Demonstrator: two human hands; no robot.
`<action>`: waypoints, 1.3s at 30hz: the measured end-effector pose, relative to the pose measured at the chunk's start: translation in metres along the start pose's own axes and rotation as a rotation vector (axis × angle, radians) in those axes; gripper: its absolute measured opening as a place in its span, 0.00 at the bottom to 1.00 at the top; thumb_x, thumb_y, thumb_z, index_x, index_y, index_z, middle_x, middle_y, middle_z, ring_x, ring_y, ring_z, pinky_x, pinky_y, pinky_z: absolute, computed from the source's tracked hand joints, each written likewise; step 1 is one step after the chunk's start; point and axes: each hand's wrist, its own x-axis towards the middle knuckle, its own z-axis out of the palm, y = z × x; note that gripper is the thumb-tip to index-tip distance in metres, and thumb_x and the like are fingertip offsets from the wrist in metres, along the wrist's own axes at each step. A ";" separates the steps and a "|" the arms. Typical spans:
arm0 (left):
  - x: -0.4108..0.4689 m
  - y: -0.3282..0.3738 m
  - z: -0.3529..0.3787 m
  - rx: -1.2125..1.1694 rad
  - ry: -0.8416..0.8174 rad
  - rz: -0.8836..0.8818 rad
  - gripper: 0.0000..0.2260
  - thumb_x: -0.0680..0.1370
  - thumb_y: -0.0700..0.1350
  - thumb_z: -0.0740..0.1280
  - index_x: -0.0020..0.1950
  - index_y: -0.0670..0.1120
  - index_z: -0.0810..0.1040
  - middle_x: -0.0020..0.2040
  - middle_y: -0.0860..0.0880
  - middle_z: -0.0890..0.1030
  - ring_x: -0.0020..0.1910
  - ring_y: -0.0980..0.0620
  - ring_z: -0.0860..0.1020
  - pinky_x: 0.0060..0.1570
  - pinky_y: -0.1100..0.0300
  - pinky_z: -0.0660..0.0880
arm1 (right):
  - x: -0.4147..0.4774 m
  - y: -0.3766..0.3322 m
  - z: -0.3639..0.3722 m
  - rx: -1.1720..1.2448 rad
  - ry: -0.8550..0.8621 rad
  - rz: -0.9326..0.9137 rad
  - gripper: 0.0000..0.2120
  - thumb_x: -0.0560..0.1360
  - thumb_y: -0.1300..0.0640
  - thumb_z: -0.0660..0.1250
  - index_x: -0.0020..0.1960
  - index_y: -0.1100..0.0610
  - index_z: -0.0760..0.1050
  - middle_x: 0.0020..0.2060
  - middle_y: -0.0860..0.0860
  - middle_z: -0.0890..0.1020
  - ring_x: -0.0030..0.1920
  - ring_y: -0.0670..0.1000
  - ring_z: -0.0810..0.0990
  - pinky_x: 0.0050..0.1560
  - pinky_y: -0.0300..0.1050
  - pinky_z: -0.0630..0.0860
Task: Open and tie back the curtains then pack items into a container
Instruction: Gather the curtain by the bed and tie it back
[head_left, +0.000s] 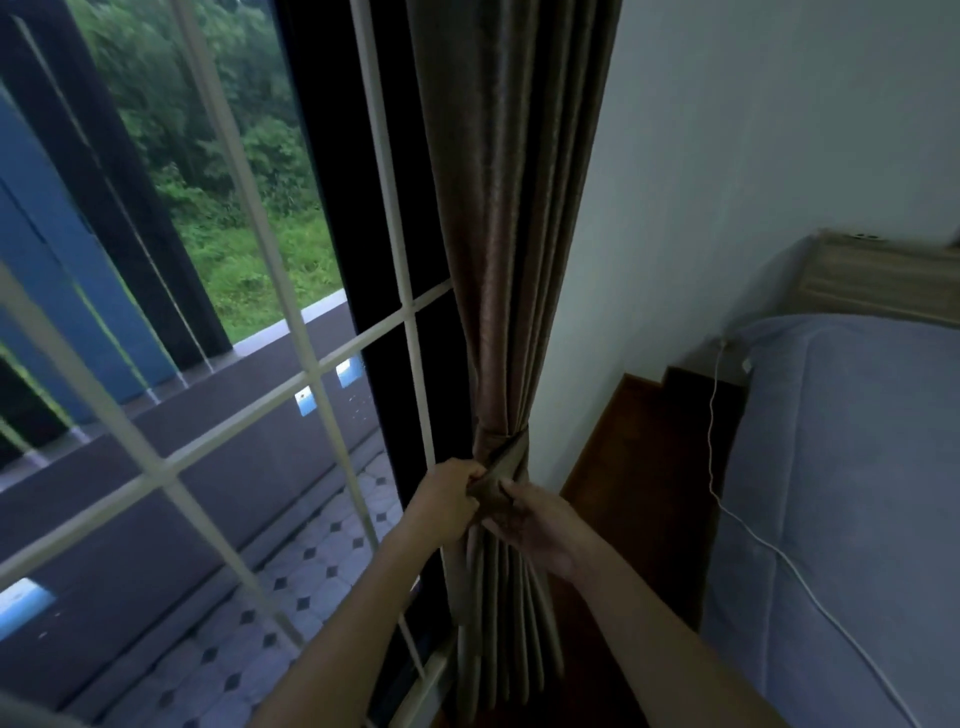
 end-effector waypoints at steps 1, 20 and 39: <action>-0.005 -0.005 -0.004 0.025 0.072 -0.016 0.13 0.75 0.33 0.61 0.53 0.44 0.79 0.50 0.45 0.80 0.47 0.49 0.77 0.42 0.64 0.69 | 0.003 0.002 0.006 -0.015 -0.016 -0.005 0.16 0.76 0.60 0.67 0.64 0.61 0.73 0.56 0.60 0.81 0.54 0.56 0.79 0.57 0.49 0.77; -0.023 -0.035 0.038 -1.460 0.205 -0.566 0.14 0.81 0.49 0.62 0.61 0.42 0.75 0.52 0.43 0.81 0.49 0.50 0.80 0.48 0.60 0.76 | 0.017 0.009 0.029 -0.208 0.005 -0.046 0.11 0.75 0.61 0.69 0.57 0.62 0.79 0.50 0.57 0.83 0.50 0.53 0.81 0.55 0.48 0.74; -0.007 -0.032 0.039 -1.723 0.418 -0.485 0.06 0.79 0.32 0.62 0.53 0.39 0.76 0.46 0.42 0.82 0.44 0.49 0.82 0.44 0.60 0.77 | 0.020 -0.081 0.076 -2.559 0.248 -0.950 0.15 0.75 0.58 0.59 0.56 0.61 0.79 0.58 0.60 0.80 0.72 0.59 0.65 0.76 0.56 0.42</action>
